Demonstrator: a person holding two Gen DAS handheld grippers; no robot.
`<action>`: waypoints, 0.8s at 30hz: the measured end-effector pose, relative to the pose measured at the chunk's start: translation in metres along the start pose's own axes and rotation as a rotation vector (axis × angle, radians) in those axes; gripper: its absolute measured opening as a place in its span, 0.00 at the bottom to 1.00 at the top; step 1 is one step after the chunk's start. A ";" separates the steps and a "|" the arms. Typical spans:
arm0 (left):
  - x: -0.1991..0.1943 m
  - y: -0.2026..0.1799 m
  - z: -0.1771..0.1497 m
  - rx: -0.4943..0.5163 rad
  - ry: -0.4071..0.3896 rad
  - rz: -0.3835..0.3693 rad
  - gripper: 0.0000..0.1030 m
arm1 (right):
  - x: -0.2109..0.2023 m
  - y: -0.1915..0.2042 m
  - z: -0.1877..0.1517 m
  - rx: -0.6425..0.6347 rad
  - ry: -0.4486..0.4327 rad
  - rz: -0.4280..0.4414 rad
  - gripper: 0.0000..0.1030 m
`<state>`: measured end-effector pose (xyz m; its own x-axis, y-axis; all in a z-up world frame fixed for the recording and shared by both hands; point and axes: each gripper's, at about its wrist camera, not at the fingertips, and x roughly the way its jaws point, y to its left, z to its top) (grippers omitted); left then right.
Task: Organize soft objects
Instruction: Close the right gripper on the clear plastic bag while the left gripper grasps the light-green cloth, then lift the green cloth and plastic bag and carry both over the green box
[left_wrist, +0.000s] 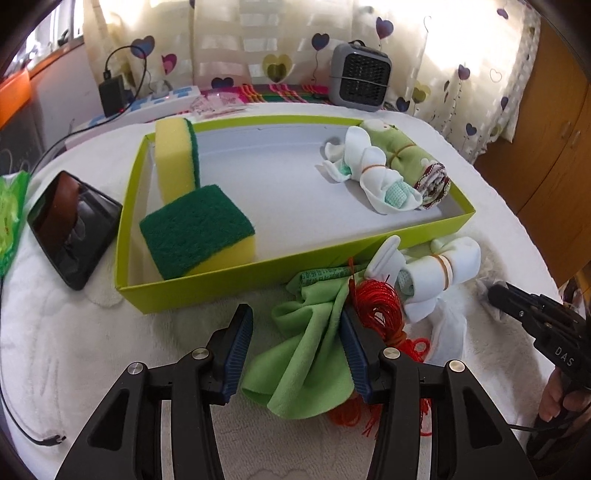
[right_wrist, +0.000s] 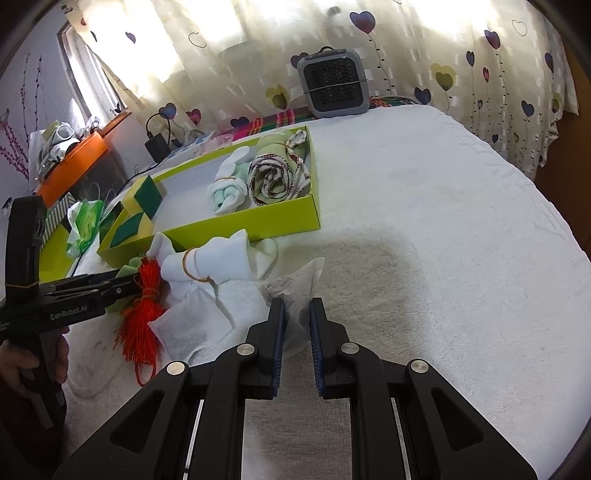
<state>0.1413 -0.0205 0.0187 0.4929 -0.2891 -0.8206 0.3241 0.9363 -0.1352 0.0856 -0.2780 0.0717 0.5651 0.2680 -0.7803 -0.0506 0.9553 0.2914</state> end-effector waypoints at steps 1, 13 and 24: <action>0.001 -0.001 0.001 0.005 -0.001 0.004 0.45 | 0.000 0.000 0.000 0.000 0.001 0.000 0.14; -0.002 0.001 -0.002 0.000 -0.029 0.002 0.12 | 0.001 0.000 0.000 0.003 0.000 0.002 0.14; -0.020 0.014 -0.010 -0.052 -0.068 0.003 0.11 | -0.001 0.001 0.000 -0.005 -0.004 0.006 0.14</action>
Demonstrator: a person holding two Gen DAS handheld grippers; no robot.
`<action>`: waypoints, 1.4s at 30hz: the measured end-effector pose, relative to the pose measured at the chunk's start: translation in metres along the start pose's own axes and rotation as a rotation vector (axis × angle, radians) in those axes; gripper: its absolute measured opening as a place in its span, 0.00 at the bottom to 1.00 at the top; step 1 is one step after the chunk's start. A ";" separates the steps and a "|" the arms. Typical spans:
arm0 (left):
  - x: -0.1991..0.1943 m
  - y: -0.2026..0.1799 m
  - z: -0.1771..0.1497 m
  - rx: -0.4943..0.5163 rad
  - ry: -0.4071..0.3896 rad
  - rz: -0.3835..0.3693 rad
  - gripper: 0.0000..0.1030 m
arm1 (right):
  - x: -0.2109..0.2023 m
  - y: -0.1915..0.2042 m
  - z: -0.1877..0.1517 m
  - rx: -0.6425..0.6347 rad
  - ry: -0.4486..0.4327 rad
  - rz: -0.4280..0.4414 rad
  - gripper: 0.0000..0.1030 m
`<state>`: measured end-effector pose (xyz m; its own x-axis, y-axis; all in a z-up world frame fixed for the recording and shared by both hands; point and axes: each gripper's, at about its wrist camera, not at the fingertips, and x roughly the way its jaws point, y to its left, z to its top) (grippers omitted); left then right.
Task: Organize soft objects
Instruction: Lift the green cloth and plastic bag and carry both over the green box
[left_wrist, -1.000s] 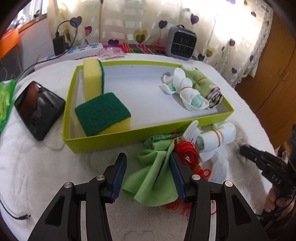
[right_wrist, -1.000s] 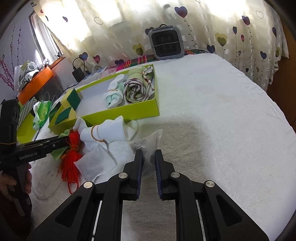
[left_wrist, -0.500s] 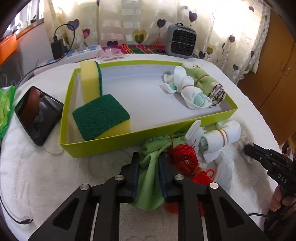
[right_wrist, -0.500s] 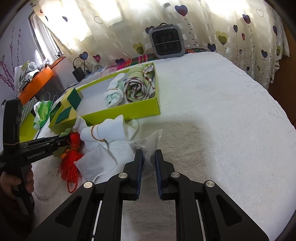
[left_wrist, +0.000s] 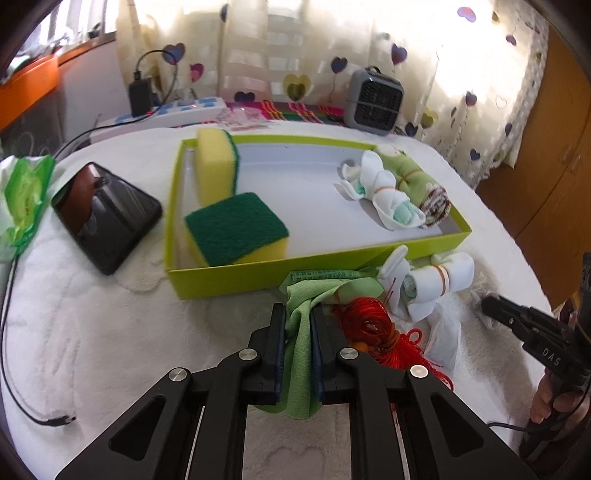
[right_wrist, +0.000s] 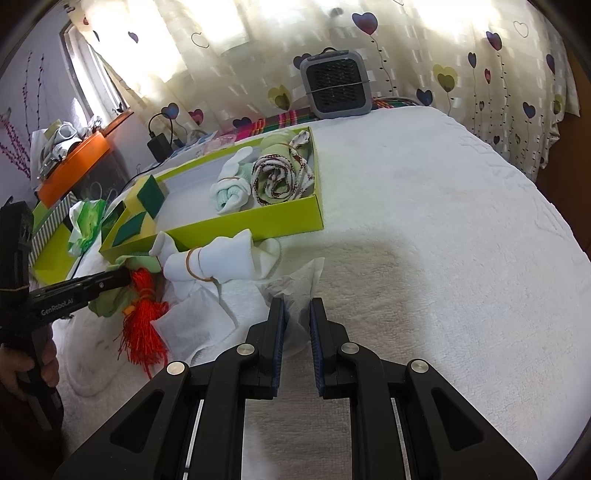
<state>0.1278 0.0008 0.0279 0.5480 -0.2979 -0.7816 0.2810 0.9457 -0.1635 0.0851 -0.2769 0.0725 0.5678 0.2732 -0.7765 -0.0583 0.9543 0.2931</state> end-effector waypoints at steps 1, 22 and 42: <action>-0.003 0.002 0.000 -0.010 -0.007 0.001 0.11 | 0.000 0.001 0.000 -0.001 -0.001 0.001 0.14; -0.043 0.010 -0.001 -0.052 -0.093 0.001 0.11 | -0.022 0.013 0.004 -0.032 -0.070 0.011 0.14; -0.058 0.007 0.023 -0.053 -0.152 -0.011 0.11 | -0.031 0.029 0.032 -0.089 -0.124 0.034 0.14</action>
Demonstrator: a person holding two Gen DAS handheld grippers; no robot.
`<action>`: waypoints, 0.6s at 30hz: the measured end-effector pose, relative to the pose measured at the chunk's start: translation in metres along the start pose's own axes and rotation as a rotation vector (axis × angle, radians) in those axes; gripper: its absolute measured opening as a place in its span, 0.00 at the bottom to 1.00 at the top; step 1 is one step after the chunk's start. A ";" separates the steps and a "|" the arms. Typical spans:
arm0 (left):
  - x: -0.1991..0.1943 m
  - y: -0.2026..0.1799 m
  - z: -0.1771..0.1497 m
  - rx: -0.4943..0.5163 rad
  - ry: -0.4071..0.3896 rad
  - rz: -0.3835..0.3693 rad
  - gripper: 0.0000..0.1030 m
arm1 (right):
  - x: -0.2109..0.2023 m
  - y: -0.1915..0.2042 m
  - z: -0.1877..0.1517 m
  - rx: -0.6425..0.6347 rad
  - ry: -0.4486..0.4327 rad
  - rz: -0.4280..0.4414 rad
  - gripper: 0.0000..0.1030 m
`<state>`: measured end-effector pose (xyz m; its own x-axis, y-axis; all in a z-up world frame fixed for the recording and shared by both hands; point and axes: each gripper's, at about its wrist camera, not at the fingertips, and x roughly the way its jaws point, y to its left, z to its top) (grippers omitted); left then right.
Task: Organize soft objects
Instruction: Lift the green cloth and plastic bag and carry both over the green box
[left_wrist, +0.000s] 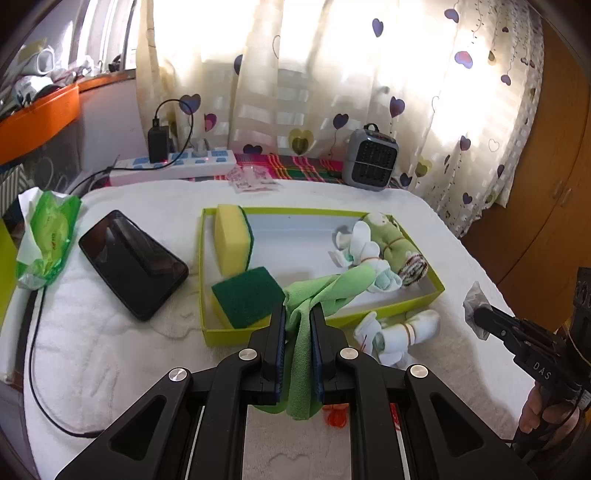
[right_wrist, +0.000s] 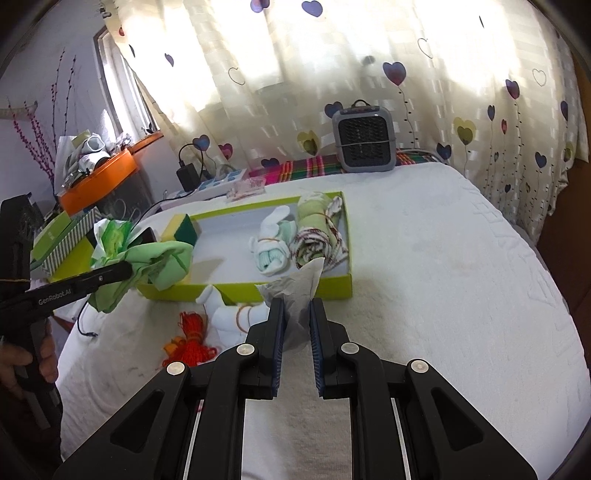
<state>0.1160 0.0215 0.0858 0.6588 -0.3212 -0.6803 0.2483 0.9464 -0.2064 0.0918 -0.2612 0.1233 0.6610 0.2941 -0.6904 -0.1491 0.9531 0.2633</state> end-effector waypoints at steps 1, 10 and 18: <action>0.001 0.000 0.002 0.002 -0.002 0.000 0.11 | 0.001 0.001 0.002 -0.006 -0.001 0.001 0.14; 0.019 0.001 0.023 -0.016 -0.003 -0.005 0.11 | 0.020 0.012 0.024 -0.053 0.009 0.015 0.14; 0.036 -0.001 0.039 -0.019 0.007 0.001 0.11 | 0.042 0.019 0.045 -0.078 0.020 0.031 0.14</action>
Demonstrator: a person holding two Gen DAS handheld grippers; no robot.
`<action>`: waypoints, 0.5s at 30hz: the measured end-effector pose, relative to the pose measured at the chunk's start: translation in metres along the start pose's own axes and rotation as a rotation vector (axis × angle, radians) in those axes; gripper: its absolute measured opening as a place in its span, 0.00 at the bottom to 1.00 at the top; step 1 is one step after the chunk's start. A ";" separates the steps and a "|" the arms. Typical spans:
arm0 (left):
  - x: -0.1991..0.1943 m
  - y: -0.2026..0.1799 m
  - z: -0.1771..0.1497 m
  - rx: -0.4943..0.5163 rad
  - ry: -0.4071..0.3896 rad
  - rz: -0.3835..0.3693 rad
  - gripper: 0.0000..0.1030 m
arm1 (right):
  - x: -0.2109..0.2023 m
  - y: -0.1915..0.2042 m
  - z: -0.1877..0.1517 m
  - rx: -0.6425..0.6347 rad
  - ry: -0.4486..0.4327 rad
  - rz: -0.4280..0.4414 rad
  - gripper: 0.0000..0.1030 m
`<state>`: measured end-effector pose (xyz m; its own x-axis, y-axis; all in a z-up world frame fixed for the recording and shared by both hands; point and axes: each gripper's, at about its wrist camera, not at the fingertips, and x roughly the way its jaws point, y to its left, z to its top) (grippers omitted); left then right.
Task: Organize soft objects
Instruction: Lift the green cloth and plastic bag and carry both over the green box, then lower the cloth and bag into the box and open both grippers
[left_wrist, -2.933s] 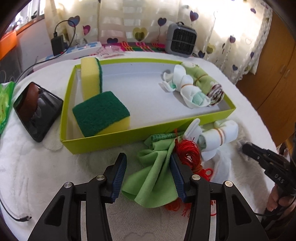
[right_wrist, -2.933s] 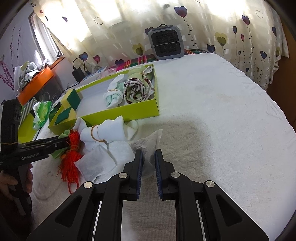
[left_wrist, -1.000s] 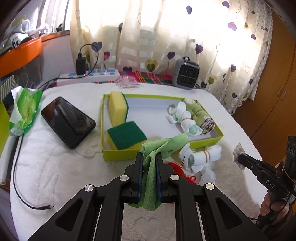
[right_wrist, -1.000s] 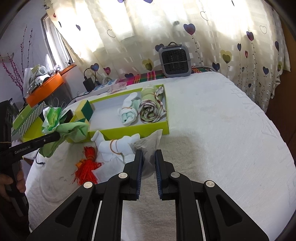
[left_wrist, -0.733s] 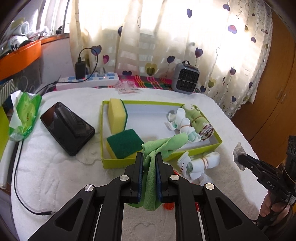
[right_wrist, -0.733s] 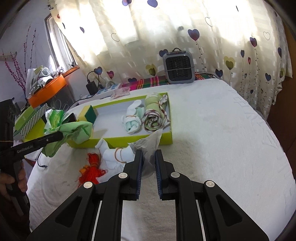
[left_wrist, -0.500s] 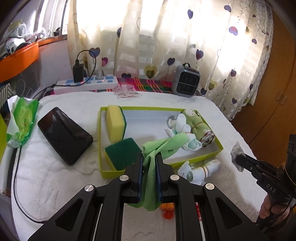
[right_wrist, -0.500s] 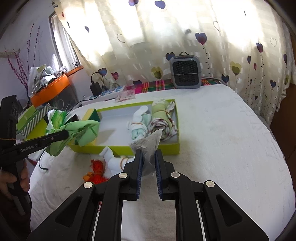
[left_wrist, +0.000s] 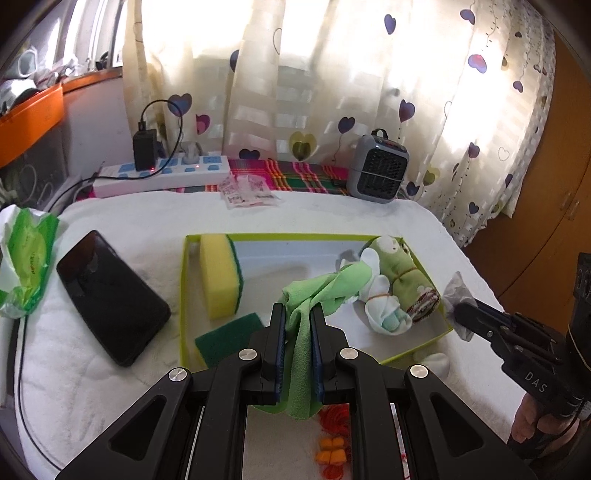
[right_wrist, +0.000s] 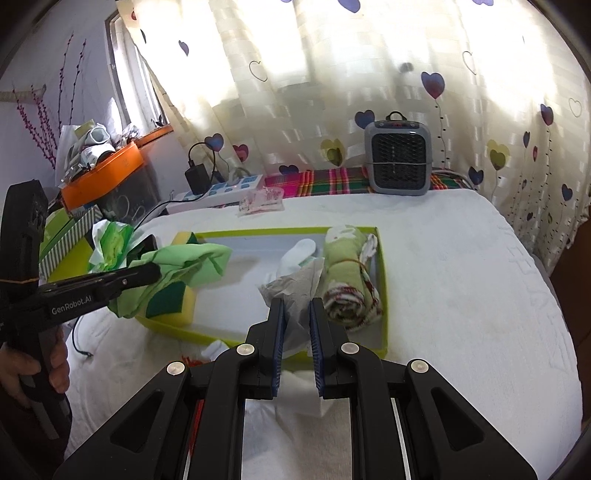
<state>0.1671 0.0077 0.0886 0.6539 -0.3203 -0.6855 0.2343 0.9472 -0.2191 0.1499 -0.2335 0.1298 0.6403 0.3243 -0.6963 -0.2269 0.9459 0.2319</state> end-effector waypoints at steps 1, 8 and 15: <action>0.002 -0.001 0.002 -0.001 0.000 -0.004 0.11 | 0.003 0.001 0.003 -0.004 0.004 0.003 0.14; 0.022 -0.007 0.011 -0.014 0.016 -0.010 0.11 | 0.027 0.005 0.020 -0.025 0.022 -0.002 0.14; 0.040 -0.005 0.015 -0.032 0.030 0.015 0.11 | 0.050 0.003 0.030 -0.034 0.050 -0.024 0.14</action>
<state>0.2031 -0.0100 0.0730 0.6351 -0.3055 -0.7094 0.2006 0.9522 -0.2304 0.2031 -0.2139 0.1166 0.6083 0.3001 -0.7348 -0.2378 0.9522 0.1920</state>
